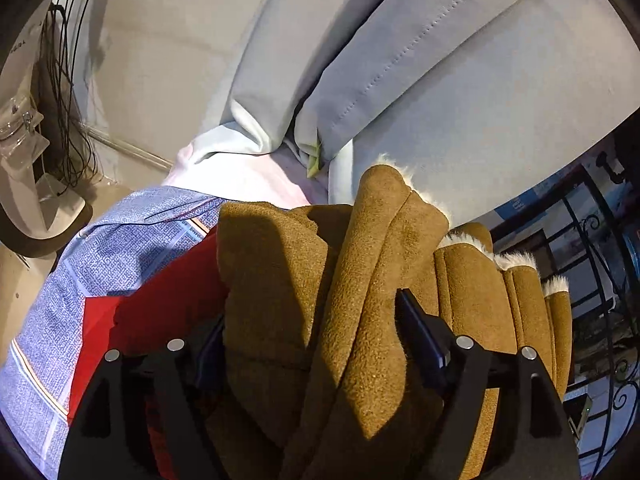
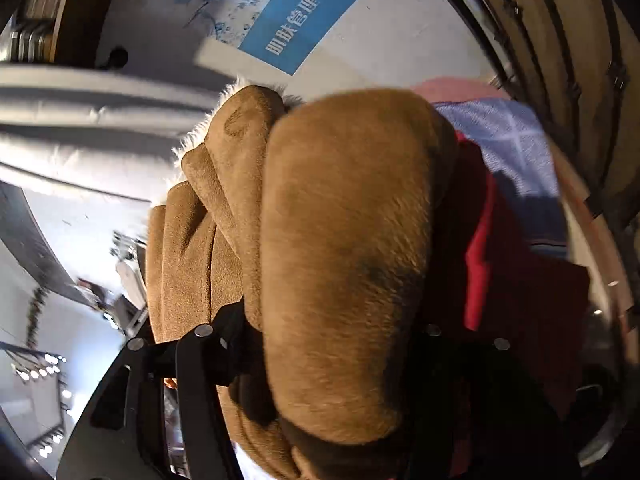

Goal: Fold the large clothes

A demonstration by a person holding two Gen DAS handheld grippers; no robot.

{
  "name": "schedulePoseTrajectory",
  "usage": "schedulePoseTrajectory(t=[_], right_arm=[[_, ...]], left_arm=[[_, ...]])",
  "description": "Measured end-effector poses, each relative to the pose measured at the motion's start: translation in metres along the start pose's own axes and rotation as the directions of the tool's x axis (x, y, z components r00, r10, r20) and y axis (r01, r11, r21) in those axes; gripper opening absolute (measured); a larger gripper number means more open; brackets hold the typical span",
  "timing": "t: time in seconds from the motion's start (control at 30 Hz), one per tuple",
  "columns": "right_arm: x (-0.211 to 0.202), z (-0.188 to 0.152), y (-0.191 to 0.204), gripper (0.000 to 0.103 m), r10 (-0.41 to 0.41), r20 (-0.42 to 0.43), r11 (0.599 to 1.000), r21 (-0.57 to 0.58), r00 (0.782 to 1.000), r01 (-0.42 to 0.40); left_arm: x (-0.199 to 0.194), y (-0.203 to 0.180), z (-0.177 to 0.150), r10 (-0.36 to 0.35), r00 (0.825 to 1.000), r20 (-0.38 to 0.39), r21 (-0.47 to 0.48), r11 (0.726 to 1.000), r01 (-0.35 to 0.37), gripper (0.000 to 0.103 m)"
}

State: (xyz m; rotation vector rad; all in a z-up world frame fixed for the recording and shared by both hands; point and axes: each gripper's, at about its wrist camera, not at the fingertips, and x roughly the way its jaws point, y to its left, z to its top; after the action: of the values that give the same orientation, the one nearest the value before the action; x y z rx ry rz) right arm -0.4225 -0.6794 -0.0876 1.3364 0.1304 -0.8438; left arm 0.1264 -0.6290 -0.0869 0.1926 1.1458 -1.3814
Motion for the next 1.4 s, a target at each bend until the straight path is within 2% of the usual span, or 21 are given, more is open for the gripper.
schedulePoseTrajectory(t=[0.1,0.2,0.3,0.37,0.43,0.53,0.6,0.67,0.77,0.97,1.0,1.1,1.17,1.23,1.3,1.33,1.37,1.4], right_arm=[[0.009,-0.001,-0.005,0.059,0.003,0.021,1.0,-0.013,1.0,-0.003],[0.012,-0.007,-0.004,0.06,0.006,0.018,1.0,-0.016,1.0,-0.005],[0.013,-0.01,-0.006,0.067,0.011,0.001,1.0,0.01,1.0,-0.011],[0.013,-0.011,-0.002,0.073,-0.012,0.007,1.0,0.025,1.0,0.012],[0.012,-0.011,0.004,0.079,-0.03,0.016,0.999,0.033,0.999,0.029],[0.008,-0.009,0.007,0.082,-0.049,0.018,0.997,0.066,0.999,0.047],[0.005,-0.006,0.007,0.083,-0.064,0.009,0.994,0.095,0.998,0.063],[0.0,-0.004,0.011,0.084,-0.081,-0.005,0.989,0.126,0.997,0.081],[-0.012,-0.003,0.015,0.085,-0.096,-0.005,0.983,0.16,0.995,0.095],[-0.053,-0.004,0.01,0.089,-0.173,0.055,0.964,0.215,0.983,0.158],[-0.06,-0.005,0.01,0.089,-0.177,0.064,0.963,0.217,0.982,0.16],[-0.075,-0.012,0.015,0.089,-0.214,0.07,0.962,0.191,0.974,0.197],[-0.077,-0.019,0.021,0.089,-0.251,0.047,0.958,0.157,0.967,0.241],[-0.075,-0.026,0.034,0.089,-0.312,0.013,0.947,0.088,0.95,0.31],[-0.065,-0.036,0.054,0.089,-0.427,-0.019,0.904,-0.023,0.904,0.427],[-0.059,-0.042,0.068,0.089,-0.476,-0.027,0.876,-0.094,0.879,0.472],[-0.053,-0.048,0.082,0.089,-0.497,-0.032,0.858,-0.162,0.867,0.487],[-0.046,-0.054,0.097,0.089,-0.501,-0.041,0.846,-0.232,0.864,0.48]], left_arm=[[0.002,0.0,-0.004,-0.004,1.0,0.021,0.012,1.0,0.003,0.077],[-0.004,0.006,-0.007,-0.018,1.0,0.0,-0.009,1.0,0.018,0.083],[-0.014,0.009,-0.008,-0.019,1.0,-0.004,-0.048,0.999,0.019,0.091],[-0.023,0.008,-0.01,0.012,1.0,0.001,-0.076,0.997,-0.012,0.097],[-0.036,0.004,-0.013,0.035,0.999,0.012,-0.081,0.996,-0.034,0.097],[-0.058,-0.005,-0.015,0.081,0.996,0.033,-0.051,0.996,-0.079,0.097],[-0.077,-0.011,-0.017,0.135,0.989,0.057,-0.01,0.991,-0.134,0.097],[-0.097,-0.017,-0.021,0.199,0.976,0.092,0.045,0.978,-0.204,0.097],[-0.125,-0.022,-0.032,0.318,0.936,0.151,0.114,0.935,-0.336,0.097],[-0.156,-0.012,-0.069,0.479,0.864,0.154,0.175,0.847,-0.501,0.097],[-0.16,-0.009,-0.076,0.496,0.855,0.153,0.165,0.84,-0.517,0.097],[-0.168,-0.009,-0.1,0.51,0.847,0.151,0.118,0.841,-0.528,0.097],[-0.169,-0.019,-0.118,0.51,0.848,0.146,0.112,0.843,-0.527,0.097],[-0.164,-0.035,-0.135,0.536,0.832,0.139,0.135,0.822,-0.553,0.097],[-0.157,-0.053,-0.148,0.559,0.821,0.113,0.178,0.802,-0.57,0.097],[-0.153,-0.062,-0.152,0.554,0.827,0.097,0.198,0.804,-0.561,0.097],[-0.151,-0.073,-0.155,0.54,0.837,0.084,0.216,0.81,-0.545,0.097],[-0.15,-0.083,-0.157,0.528,0.846,0.075,0.235,0.815,-0.529,0.097]])
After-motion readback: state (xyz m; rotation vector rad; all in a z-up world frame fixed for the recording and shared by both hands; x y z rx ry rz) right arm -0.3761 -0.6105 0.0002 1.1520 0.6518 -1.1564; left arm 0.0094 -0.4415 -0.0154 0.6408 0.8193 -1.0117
